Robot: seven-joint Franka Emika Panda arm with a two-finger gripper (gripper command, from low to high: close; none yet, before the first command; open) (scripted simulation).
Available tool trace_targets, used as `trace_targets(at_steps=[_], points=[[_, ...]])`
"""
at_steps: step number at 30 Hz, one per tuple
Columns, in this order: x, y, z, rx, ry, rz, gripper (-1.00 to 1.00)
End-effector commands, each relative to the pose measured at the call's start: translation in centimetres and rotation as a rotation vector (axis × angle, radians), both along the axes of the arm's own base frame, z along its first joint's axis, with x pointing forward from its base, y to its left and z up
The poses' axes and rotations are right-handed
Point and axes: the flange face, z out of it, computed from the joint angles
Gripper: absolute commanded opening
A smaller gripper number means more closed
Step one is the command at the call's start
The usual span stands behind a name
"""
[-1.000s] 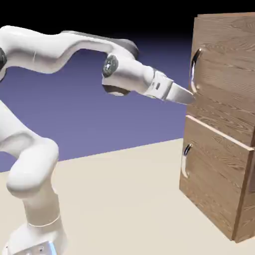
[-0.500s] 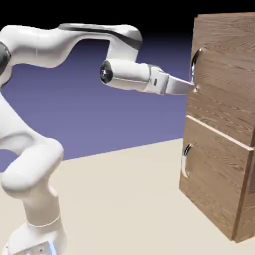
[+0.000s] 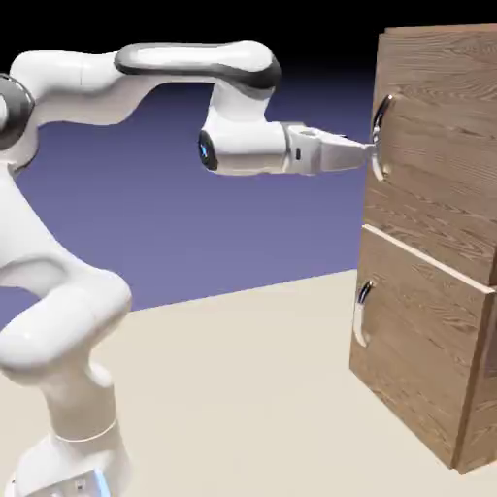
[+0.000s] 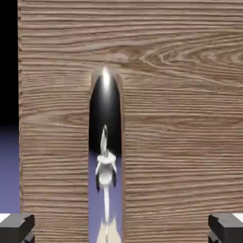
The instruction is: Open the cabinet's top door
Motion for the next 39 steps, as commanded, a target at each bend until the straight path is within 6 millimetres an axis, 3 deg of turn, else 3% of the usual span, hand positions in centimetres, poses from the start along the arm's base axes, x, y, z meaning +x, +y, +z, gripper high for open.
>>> trace_targets(at_steps=[1,6,7,8,24,39], points=[[0.0,0.0,0.0,0.000,0.000,0.000,0.00],[4.9,-0.3,0.0,-0.001,0.000,0.000,0.00],[5.0,-0.3,0.0,0.000,0.000,0.000,0.00],[5.0,-0.3,0.0,0.000,0.000,0.000,-1.00],[2.4,-1.6,0.0,0.000,0.000,0.094,-1.00],[-3.8,-6.2,0.0,0.000,0.000,0.338,-1.00]])
